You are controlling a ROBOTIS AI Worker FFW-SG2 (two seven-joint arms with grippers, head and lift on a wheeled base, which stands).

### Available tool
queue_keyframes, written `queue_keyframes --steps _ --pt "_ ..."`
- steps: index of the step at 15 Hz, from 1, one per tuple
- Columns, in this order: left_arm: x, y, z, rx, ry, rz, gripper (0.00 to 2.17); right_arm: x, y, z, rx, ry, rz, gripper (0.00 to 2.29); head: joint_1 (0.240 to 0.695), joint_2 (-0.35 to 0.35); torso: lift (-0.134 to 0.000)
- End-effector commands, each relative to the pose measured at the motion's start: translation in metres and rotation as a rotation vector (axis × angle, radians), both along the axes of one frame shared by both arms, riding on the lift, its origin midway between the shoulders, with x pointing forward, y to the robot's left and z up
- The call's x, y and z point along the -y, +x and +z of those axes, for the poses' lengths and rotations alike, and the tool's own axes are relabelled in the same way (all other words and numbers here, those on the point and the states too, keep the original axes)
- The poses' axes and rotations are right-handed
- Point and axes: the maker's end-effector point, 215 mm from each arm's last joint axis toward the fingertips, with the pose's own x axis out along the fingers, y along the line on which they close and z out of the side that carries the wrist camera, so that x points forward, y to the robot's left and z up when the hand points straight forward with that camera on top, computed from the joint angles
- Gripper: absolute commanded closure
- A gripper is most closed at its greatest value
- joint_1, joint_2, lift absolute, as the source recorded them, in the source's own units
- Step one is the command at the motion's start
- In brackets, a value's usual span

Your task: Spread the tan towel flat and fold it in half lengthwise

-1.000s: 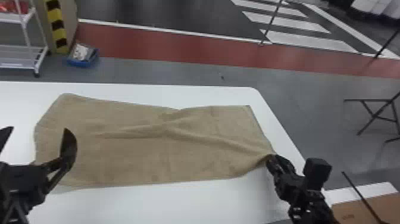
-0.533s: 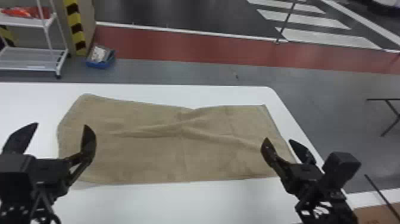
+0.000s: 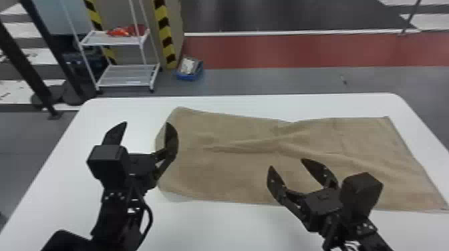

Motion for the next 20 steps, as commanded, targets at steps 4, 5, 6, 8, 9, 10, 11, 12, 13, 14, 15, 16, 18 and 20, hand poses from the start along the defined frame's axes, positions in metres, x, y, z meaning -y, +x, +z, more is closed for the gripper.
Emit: queue_keyframes --steps 4,5,6,8,9,10,11,12,13,14,15,16,18,20 --pt "-0.002 0.002 0.007 0.013 0.0 0.001 0.08 -0.144 -0.004 -0.012 0.063 0.014 0.296 0.35 0.695 0.264 -0.128" --pt "-0.004 0.002 0.007 0.012 0.004 0.003 0.08 -0.163 -0.011 -0.019 0.054 -0.003 0.342 0.35 0.695 0.285 -0.128" --pt "-0.006 0.002 0.008 0.013 0.005 0.004 0.08 -0.177 -0.017 -0.025 0.049 -0.019 0.379 0.42 0.695 0.308 -0.128" --pt "-0.007 0.004 0.011 0.02 0.001 0.004 0.08 -0.205 -0.027 -0.037 0.043 -0.05 0.441 0.47 0.695 0.35 -0.128" --pt "-0.007 0.004 0.011 0.019 0.002 0.004 0.08 -0.218 -0.028 -0.038 0.051 -0.058 0.456 0.47 0.695 0.35 -0.128" --pt "-0.005 0.004 0.012 0.022 -0.001 0.0 0.08 -0.227 -0.029 -0.04 0.051 -0.063 0.465 0.49 0.695 0.35 -0.128" --pt "-0.005 0.004 0.011 0.02 -0.003 -0.001 0.08 -0.238 -0.029 -0.04 0.057 -0.072 0.474 0.57 0.695 0.35 -0.128" --pt "-0.005 0.004 0.01 0.018 -0.004 -0.001 0.08 -0.247 -0.027 -0.04 0.062 -0.09 0.482 0.57 0.695 0.35 -0.128" --pt "-0.005 0.004 0.008 0.013 -0.003 -0.001 0.08 -0.255 -0.025 -0.042 0.056 -0.097 0.488 0.57 0.695 0.35 -0.128" --pt "-0.005 0.004 0.007 0.011 -0.002 -0.001 0.08 -0.264 -0.023 -0.044 0.052 -0.111 0.499 0.59 0.695 0.35 -0.128" --pt "-0.007 0.003 0.006 0.009 0.002 -0.001 0.08 -0.271 -0.021 -0.046 0.049 -0.116 0.508 0.59 0.695 0.35 -0.128" --pt "-0.008 0.002 0.005 0.006 0.004 0.0 0.08 -0.277 -0.02 -0.055 0.028 -0.144 0.517 0.59 0.695 0.35 -0.128" --pt "-0.014 0.0 0.004 0.003 0.007 0.01 0.08 -0.276 -0.02 -0.076 0.002 -0.223 0.526 0.59 0.695 0.35 -0.128" --pt "-0.015 -0.002 0.003 0.002 0.007 0.012 0.08 -0.274 -0.02 -0.081 -0.004 -0.252 0.519 0.59 0.695 0.35 -0.128"
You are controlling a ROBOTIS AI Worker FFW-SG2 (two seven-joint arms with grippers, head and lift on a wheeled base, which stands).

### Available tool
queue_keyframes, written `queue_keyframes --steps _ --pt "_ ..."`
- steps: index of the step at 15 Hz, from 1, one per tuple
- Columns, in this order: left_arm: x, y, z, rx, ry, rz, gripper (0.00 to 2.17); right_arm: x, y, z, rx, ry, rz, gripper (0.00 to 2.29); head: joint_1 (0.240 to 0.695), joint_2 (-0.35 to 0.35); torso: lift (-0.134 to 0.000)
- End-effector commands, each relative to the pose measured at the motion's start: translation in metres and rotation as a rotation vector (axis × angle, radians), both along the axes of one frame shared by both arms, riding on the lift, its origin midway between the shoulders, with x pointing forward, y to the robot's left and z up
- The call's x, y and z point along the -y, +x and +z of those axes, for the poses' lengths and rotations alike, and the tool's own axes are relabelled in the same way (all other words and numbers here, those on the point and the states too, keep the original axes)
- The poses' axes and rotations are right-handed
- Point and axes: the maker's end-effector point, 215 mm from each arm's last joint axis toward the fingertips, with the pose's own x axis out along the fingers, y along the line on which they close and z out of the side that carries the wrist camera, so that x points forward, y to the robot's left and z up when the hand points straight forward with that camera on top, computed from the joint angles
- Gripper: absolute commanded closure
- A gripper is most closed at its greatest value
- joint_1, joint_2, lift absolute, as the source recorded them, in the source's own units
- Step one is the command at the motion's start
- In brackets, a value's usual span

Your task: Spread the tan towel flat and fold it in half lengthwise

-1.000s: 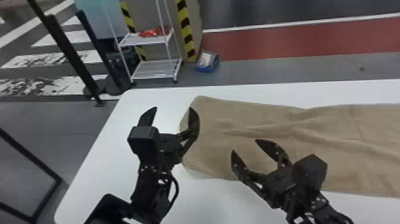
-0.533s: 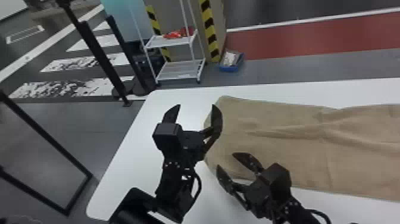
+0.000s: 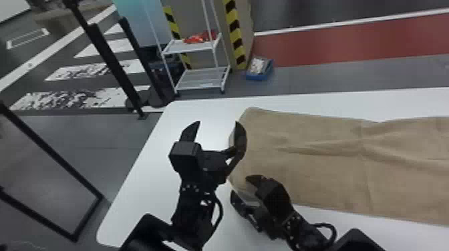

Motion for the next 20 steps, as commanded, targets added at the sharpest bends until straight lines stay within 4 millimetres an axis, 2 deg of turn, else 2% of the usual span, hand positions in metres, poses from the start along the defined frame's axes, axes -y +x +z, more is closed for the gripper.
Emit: queue_keyframes --steps 1,3,6,10,12,15,17,18,20 --pt "-0.002 -0.001 -0.002 -0.003 0.001 0.003 0.08 -0.003 -0.002 -0.004 0.001 -0.023 0.002 0.59 0.695 0.35 -0.128" --pt "-0.001 -0.002 -0.003 -0.005 0.001 0.001 0.08 0.001 0.002 -0.002 0.011 -0.021 -0.016 0.86 0.695 0.35 -0.128" --pt "0.0 -0.003 -0.005 -0.01 -0.001 0.0 0.08 0.004 0.005 -0.001 0.009 -0.015 -0.026 1.44 0.695 0.35 -0.128" --pt "0.0 -0.003 -0.008 -0.015 -0.001 0.002 0.08 0.011 0.014 0.02 0.039 0.045 -0.061 1.48 0.695 0.35 -0.128" --pt "0.0 -0.003 -0.009 -0.016 -0.001 0.004 0.08 0.037 0.032 0.033 0.056 0.095 -0.142 1.48 0.695 0.35 -0.128" --pt "-0.001 -0.003 -0.009 -0.016 0.0 0.006 0.08 0.094 0.066 0.034 0.04 0.125 -0.311 1.48 0.695 0.35 -0.128" --pt "0.0 -0.002 -0.009 -0.016 -0.002 0.004 0.08 0.133 0.077 0.016 -0.001 0.108 -0.401 1.48 0.695 0.35 -0.128" --pt "0.003 -0.001 -0.011 -0.019 -0.004 0.0 0.08 0.145 0.077 0.009 -0.009 0.098 -0.416 1.48 0.695 0.35 -0.128" --pt "0.007 0.0 -0.013 -0.022 -0.005 -0.006 0.08 0.154 0.071 -0.013 -0.048 0.05 -0.444 1.43 0.695 0.315 -0.128"
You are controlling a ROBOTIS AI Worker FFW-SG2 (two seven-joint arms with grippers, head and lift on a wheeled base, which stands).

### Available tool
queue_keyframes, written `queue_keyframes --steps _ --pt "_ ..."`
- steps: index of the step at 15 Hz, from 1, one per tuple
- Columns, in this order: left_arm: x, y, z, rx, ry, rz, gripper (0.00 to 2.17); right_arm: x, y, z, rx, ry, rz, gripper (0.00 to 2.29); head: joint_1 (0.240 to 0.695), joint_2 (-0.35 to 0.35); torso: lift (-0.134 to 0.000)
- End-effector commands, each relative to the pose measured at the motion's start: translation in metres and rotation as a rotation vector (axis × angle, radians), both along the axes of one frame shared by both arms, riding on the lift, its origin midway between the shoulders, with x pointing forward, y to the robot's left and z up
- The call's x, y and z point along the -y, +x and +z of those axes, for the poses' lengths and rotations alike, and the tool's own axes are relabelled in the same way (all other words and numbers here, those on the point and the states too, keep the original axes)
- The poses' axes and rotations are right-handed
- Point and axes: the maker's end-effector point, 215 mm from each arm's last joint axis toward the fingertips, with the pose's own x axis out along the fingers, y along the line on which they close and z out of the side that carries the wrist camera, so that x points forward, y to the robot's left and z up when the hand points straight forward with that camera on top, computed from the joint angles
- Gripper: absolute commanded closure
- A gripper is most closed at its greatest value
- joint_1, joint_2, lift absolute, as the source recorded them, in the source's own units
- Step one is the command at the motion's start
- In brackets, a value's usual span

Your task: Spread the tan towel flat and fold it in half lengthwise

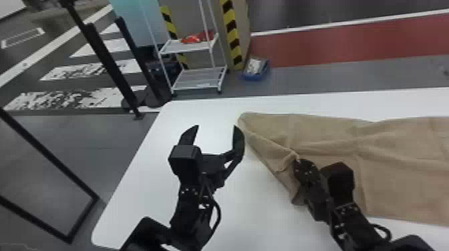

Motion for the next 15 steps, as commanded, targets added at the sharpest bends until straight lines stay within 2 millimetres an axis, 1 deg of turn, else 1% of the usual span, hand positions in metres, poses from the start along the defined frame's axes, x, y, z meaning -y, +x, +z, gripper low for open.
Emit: queue_keyframes --steps 1,2,3,4,6,8,9,11,13,14,15 --pt "0.006 0.001 -0.003 -0.004 -0.001 -0.011 0.08 0.014 -0.005 -0.017 -0.027 -0.033 -0.051 1.08 0.695 0.307 -0.128" --pt "0.007 0.001 -0.005 -0.008 0.0 -0.011 0.08 0.021 -0.004 -0.011 -0.002 -0.015 -0.076 0.57 0.695 0.298 -0.128" --pt "0.006 0.003 -0.004 -0.006 0.0 -0.009 0.08 0.025 -0.003 -0.001 0.03 0.012 -0.089 0.28 0.695 0.29 -0.128" --pt "0.005 0.003 -0.005 -0.008 0.001 -0.01 0.08 0.025 -0.001 0.01 0.052 0.03 -0.093 0.14 0.695 0.282 -0.128" --pt "0.005 0.003 -0.005 -0.007 0.003 -0.01 0.08 0.029 -0.001 0.03 0.095 0.055 -0.098 0.13 0.695 0.272 -0.128" --pt "0.005 0.005 -0.006 -0.008 0.002 -0.01 0.08 0.023 -0.003 0.044 0.123 0.066 -0.086 0.15 0.695 0.269 -0.128" --pt "0.005 0.006 -0.006 -0.008 0.003 -0.009 0.08 0.018 -0.004 0.055 0.15 0.065 -0.07 0.22 0.695 0.269 -0.128" --pt "0.004 0.008 -0.005 -0.006 0.004 -0.008 0.08 -0.003 -0.013 0.06 0.165 0.058 -0.014 0.35 0.695 0.279 -0.128" --pt "0.004 0.01 -0.007 -0.008 0.006 -0.008 0.08 -0.031 -0.025 0.063 0.165 0.064 0.072 0.59 0.695 0.295 -0.128" --pt "0.004 0.011 -0.008 -0.01 0.003 -0.008 0.08 -0.043 -0.029 0.061 0.168 0.046 0.103 0.59 0.695 0.305 -0.128" --pt "0.004 0.012 -0.008 -0.01 0.007 -0.009 0.08 -0.052 -0.034 0.054 0.162 0.02 0.121 0.6 0.695 0.319 -0.128"
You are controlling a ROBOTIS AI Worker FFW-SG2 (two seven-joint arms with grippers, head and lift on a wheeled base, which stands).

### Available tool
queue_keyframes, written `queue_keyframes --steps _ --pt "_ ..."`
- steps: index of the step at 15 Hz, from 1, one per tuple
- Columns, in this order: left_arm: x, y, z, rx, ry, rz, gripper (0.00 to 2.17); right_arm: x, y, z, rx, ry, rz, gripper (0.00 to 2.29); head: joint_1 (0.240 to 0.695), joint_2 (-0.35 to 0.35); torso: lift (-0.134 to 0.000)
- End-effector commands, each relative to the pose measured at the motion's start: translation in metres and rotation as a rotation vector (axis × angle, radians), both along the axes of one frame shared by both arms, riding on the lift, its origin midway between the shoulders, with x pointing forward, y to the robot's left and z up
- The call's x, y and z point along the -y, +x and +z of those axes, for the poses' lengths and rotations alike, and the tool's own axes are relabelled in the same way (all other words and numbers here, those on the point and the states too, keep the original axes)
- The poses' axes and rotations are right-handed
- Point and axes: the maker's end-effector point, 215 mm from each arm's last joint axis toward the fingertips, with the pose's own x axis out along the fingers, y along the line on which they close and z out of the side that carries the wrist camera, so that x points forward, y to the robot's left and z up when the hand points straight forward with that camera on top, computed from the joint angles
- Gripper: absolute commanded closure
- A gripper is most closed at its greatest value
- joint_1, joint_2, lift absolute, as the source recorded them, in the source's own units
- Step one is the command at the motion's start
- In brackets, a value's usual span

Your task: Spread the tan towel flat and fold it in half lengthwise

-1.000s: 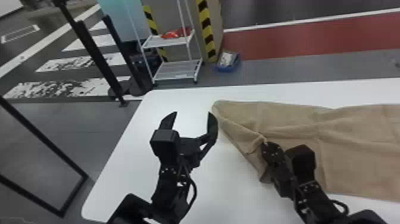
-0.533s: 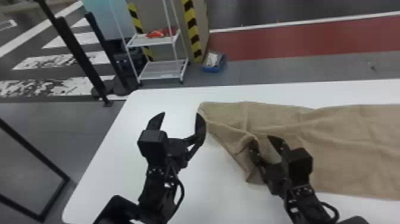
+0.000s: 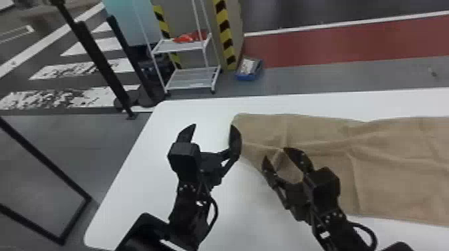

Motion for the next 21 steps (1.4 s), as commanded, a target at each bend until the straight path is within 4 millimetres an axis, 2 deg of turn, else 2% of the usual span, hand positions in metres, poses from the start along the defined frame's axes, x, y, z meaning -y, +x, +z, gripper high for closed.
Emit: queue_keyframes --steps 1,5,10,11,12,13,14,17,21 --pt "0.0 0.002 -0.002 -0.003 0.001 -0.002 0.08 -0.023 -0.008 -0.019 -0.014 -0.087 0.046 0.76 0.695 0.341 -0.128" --pt "0.001 0.003 -0.003 -0.005 0.002 -0.003 0.08 -0.025 0.002 -0.056 -0.092 -0.203 0.042 0.77 0.695 0.35 -0.128" --pt "-0.001 0.0 -0.006 -0.009 0.004 -0.002 0.08 -0.02 0.002 -0.073 -0.14 -0.248 0.036 0.77 0.695 0.35 -0.128" --pt "-0.001 0.0 -0.005 -0.006 0.003 -0.002 0.08 -0.019 0.002 -0.074 -0.142 -0.252 0.035 0.94 0.695 0.35 -0.128" --pt "-0.001 0.0 -0.005 -0.006 0.003 -0.002 0.08 -0.019 0.001 -0.075 -0.145 -0.25 0.034 1.28 0.695 0.35 -0.128" --pt "0.0 0.0 -0.005 -0.006 0.002 -0.001 0.08 -0.016 0.001 -0.074 -0.144 -0.246 0.028 1.5 0.695 0.35 -0.128" --pt "-0.001 0.0 -0.006 -0.008 0.002 -0.001 0.08 -0.016 0.003 -0.068 -0.134 -0.234 0.025 1.6 0.695 0.35 -0.128" --pt "-0.002 0.0 -0.007 -0.01 0.003 0.001 0.08 -0.008 0.006 -0.065 -0.13 -0.218 0.009 1.6 0.695 0.35 -0.128" --pt "-0.002 0.002 -0.004 -0.006 0.002 0.001 0.08 0.002 0.014 -0.035 -0.08 -0.166 -0.025 1.6 0.695 0.347 -0.128"
